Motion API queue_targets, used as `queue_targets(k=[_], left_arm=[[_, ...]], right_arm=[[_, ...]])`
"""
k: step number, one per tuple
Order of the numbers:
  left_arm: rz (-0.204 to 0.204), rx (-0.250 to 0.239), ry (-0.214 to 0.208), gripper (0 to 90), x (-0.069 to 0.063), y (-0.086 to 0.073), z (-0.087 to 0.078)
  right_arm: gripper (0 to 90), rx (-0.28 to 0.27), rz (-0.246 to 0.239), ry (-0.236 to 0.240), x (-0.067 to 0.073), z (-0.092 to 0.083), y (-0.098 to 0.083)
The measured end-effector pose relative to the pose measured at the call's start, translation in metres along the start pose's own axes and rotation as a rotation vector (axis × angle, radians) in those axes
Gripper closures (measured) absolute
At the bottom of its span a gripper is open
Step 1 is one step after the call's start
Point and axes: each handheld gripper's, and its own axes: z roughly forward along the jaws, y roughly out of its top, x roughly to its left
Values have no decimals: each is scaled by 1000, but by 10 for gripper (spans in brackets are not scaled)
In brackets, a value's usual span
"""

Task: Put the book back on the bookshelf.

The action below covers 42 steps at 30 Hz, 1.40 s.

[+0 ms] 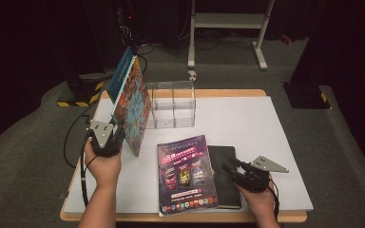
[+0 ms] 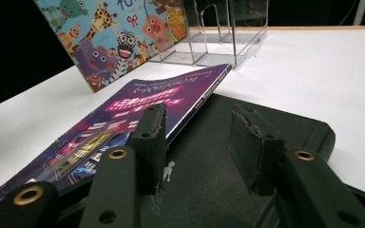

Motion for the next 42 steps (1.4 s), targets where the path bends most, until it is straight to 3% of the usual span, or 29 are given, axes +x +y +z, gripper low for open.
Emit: queue_targets(k=[14,21,26,28,36,39,42], left_arm=[[-15,6,18,755,4,3,5],[-71,9,-35,615,15,-1,-3],[-104,29,-80,595,21,-5,-8],[-122,44,-122,587,23,-11,-12],[-146,115,-172,505,22,-34,-19],[-138,191,-170,459,20,-54,-17],[-148,270,-198,429,20,-68,-13]], right_arm=[[560,0,0,0,0,-1,0],[544,9,-15,-10,0,0,-1],[535,12,-21,-15,0,0,-1],[537,13,-20,-15,-1,1,-1],[529,28,-39,-16,-1,2,-2],[516,39,-47,-23,0,4,-3],[505,33,-34,-33,1,3,-2]])
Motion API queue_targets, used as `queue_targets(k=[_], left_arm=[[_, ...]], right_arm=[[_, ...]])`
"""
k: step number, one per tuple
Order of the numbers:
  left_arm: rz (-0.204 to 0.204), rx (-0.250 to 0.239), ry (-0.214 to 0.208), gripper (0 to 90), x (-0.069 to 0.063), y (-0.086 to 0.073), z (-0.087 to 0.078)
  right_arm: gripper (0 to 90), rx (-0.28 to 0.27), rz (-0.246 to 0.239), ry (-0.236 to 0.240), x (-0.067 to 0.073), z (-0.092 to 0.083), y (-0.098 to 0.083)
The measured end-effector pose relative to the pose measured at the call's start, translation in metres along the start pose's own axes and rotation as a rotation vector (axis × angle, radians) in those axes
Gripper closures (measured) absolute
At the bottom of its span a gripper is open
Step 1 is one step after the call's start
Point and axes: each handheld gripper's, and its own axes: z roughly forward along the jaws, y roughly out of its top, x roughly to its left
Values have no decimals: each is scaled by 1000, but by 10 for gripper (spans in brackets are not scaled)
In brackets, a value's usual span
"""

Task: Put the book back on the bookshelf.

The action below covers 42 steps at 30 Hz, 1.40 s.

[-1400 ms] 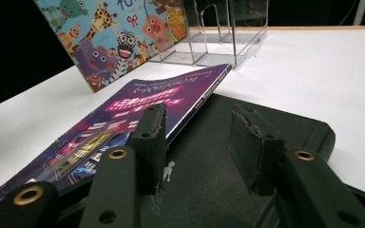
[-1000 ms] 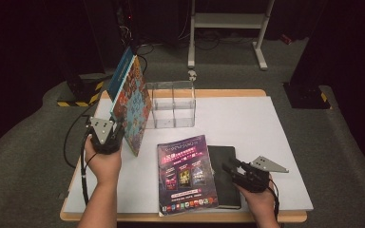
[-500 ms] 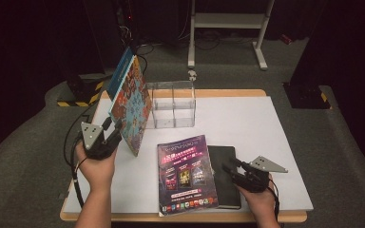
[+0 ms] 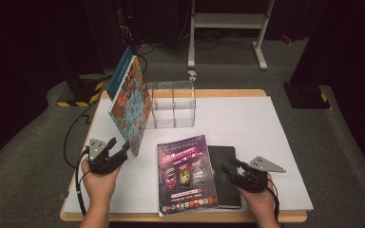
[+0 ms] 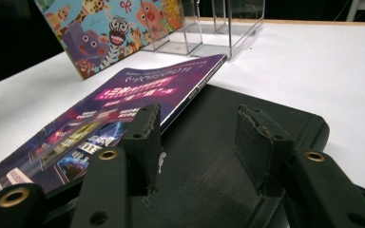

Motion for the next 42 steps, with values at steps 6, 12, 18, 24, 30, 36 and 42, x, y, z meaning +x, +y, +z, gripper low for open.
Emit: queue_targets(k=[6,12,18,24,30,36,42], left_arm=[[-7,139,3,415,-5,-27,7],[-65,186,-80,401,-23,-57,15],[3,245,-146,386,-33,-67,23],[24,249,-210,363,-38,-66,28],[-13,248,-279,353,-53,-67,28],[-8,290,-298,315,-80,-68,38],[27,314,-309,225,-95,-66,43]], right_arm=[[493,20,-30,-13,0,3,-3],[478,51,-47,-4,-10,7,-10],[465,25,-40,-47,-10,-17,-15],[452,17,-21,-102,-5,-24,-16],[439,60,-52,-116,0,-9,-14],[433,66,-68,-94,-1,-1,-10],[412,64,-57,-99,-4,3,-5]])
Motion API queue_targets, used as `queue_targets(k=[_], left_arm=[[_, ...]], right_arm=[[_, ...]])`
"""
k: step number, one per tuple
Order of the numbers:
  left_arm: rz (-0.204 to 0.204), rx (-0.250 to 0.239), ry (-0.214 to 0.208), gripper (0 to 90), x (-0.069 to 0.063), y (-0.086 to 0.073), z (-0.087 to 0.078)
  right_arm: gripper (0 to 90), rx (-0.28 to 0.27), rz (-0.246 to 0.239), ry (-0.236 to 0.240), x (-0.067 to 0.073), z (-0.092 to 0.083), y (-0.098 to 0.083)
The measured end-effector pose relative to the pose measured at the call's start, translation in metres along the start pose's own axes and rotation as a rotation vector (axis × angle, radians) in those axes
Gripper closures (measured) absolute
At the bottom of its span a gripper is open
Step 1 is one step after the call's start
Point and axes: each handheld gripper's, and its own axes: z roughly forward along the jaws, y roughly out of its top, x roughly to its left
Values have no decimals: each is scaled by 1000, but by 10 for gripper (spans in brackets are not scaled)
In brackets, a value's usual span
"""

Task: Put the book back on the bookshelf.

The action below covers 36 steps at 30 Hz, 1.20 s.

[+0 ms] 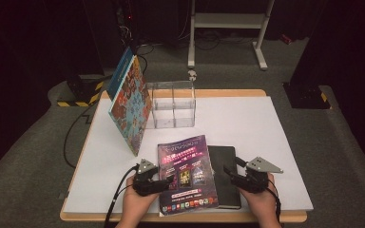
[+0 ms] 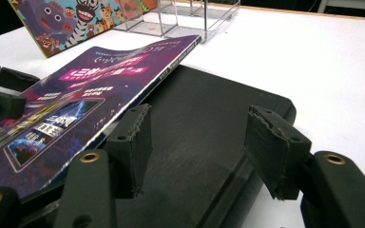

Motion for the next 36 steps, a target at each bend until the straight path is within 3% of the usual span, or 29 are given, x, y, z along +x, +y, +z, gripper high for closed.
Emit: queue_targets(k=[5,13,22,26,33,34,36], left_arm=[[-7,31,-10,249,-2,5,1],[-34,27,-107,283,-9,8,9],[-38,17,-171,287,-13,8,11],[-58,10,-224,286,-12,6,13],[-92,8,-262,286,-11,4,15],[-113,11,-297,287,-11,4,17],[-120,6,-311,287,-13,4,18]], right_arm=[[407,-10,2,7,-1,0,5],[319,20,42,26,-1,4,9],[289,62,28,4,4,8,6],[283,66,21,-8,5,8,5],[277,72,32,-15,3,6,3],[277,67,27,-19,3,4,3],[277,65,30,-25,3,1,2]])
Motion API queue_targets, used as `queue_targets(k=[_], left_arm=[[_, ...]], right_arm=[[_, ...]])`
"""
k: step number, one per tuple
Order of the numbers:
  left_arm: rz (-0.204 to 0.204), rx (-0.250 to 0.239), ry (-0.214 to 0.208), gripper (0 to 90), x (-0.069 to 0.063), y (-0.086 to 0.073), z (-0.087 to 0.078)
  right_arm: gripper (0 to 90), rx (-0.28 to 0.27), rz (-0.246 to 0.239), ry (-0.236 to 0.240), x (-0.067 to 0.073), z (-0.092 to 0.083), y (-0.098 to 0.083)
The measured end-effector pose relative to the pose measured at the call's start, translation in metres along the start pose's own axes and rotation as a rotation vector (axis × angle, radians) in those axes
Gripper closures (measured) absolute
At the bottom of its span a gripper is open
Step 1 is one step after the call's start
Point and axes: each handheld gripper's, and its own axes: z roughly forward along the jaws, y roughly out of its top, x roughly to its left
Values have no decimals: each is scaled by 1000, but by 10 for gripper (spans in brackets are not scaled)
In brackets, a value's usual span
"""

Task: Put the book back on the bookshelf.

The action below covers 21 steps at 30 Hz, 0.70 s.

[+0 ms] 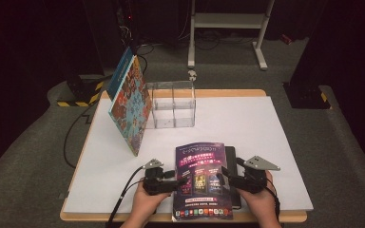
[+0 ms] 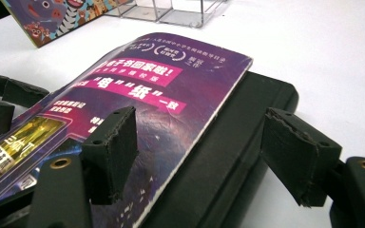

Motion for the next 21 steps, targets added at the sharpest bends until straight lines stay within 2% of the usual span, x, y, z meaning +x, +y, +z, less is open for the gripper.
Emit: queue_targets(k=[7,8,9,10,11,12,15,17,18,19,20,21], left_arm=[[-1,0,-22,296,-3,3,3],[-47,-25,-40,300,-9,2,5],[-47,-25,-40,305,-9,2,5],[26,-8,-43,307,-9,3,4],[38,-19,-39,317,-11,3,3],[33,-37,-41,325,-14,3,3],[91,-57,-27,327,-16,4,-3],[114,-80,-9,339,-18,3,-5],[135,-87,20,341,-19,2,-6],[135,-87,20,332,-19,2,-6],[149,-89,60,331,-18,1,-5],[138,-87,51,334,-18,0,-4]], right_arm=[[279,5,11,-21,-5,-5,-4],[279,6,5,-35,-5,-7,-6],[279,6,5,-35,-5,-7,-6],[279,13,-1,-46,-5,-7,-7],[279,15,3,-47,-5,-8,-8],[279,17,5,-48,-5,-8,-9],[276,18,10,-52,-4,-10,-10],[273,18,20,-51,-4,-10,-11],[287,20,27,-43,-4,-10,-12],[287,20,27,-43,-4,-10,-12],[305,15,24,-37,-3,-12,-12],[303,11,25,-37,-2,-13,-12]])
